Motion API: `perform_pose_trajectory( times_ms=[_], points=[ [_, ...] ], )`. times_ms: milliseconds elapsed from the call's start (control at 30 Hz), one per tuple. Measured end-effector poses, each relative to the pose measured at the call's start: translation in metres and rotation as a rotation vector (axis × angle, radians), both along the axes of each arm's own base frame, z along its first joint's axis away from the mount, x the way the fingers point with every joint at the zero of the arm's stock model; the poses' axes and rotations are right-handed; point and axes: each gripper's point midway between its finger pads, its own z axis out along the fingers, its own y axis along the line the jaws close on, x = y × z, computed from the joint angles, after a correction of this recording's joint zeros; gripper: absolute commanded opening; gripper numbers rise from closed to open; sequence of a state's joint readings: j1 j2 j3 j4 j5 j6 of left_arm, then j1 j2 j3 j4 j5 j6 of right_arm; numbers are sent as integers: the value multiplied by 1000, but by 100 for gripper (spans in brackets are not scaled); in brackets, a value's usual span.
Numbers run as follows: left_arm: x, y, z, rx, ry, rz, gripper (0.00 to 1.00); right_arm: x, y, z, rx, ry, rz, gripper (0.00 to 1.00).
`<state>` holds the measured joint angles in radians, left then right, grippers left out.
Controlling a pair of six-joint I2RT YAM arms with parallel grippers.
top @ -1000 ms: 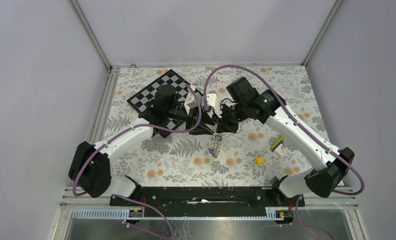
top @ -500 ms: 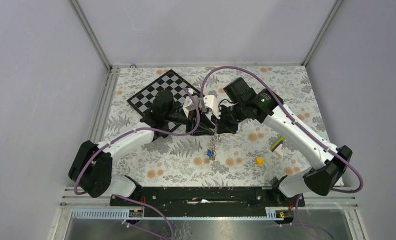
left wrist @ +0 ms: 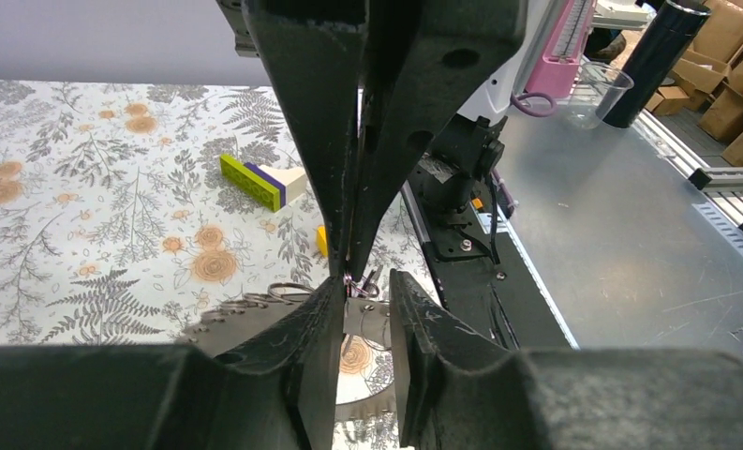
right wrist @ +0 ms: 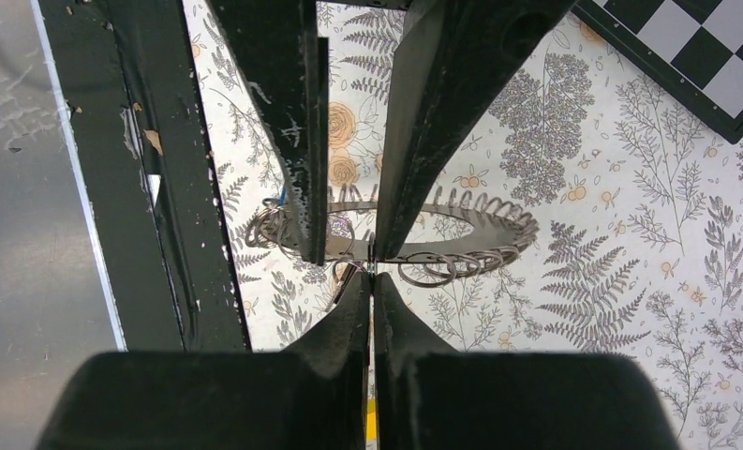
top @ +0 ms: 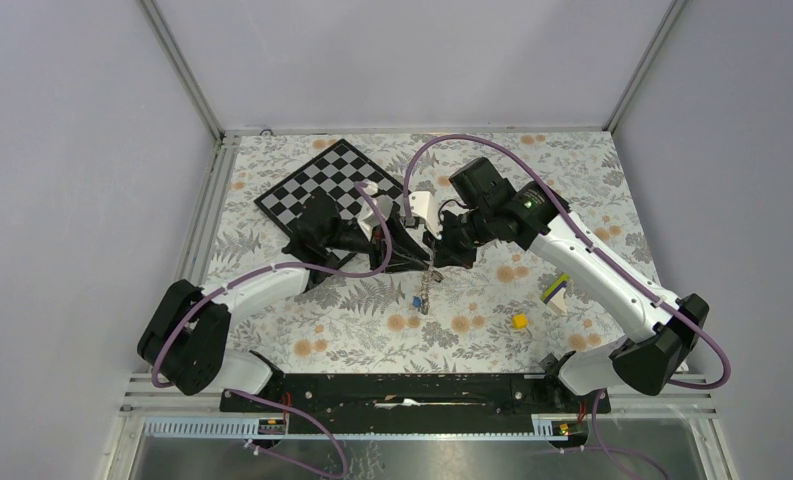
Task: Put the keys on the keyring
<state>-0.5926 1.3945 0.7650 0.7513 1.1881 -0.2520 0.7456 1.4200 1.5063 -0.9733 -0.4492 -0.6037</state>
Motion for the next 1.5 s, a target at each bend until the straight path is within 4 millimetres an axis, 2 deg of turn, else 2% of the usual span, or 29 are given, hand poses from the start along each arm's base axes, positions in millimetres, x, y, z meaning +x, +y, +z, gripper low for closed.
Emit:
perform_pose_trajectory(
  times_ms=[267, 533, 867, 1167, 1500],
  points=[
    [2, -1, 6, -25, -15, 8, 29, 0, 2, 1, 9, 0, 2, 0],
    [5, -2, 2, -18, -2, 16, 29, 1, 4, 2, 18, -4, 0, 0],
    [5, -2, 1, -17, -2, 19, 17, -1, 4, 0, 20, 3, 2, 0],
    [7, -3, -4, -5, 14, 19, 22, -1, 3, 2, 25, -1, 1, 0],
    [6, -3, -4, -5, 14, 18, 7, 0, 4, 4, 33, -7, -3, 0]
  ],
)
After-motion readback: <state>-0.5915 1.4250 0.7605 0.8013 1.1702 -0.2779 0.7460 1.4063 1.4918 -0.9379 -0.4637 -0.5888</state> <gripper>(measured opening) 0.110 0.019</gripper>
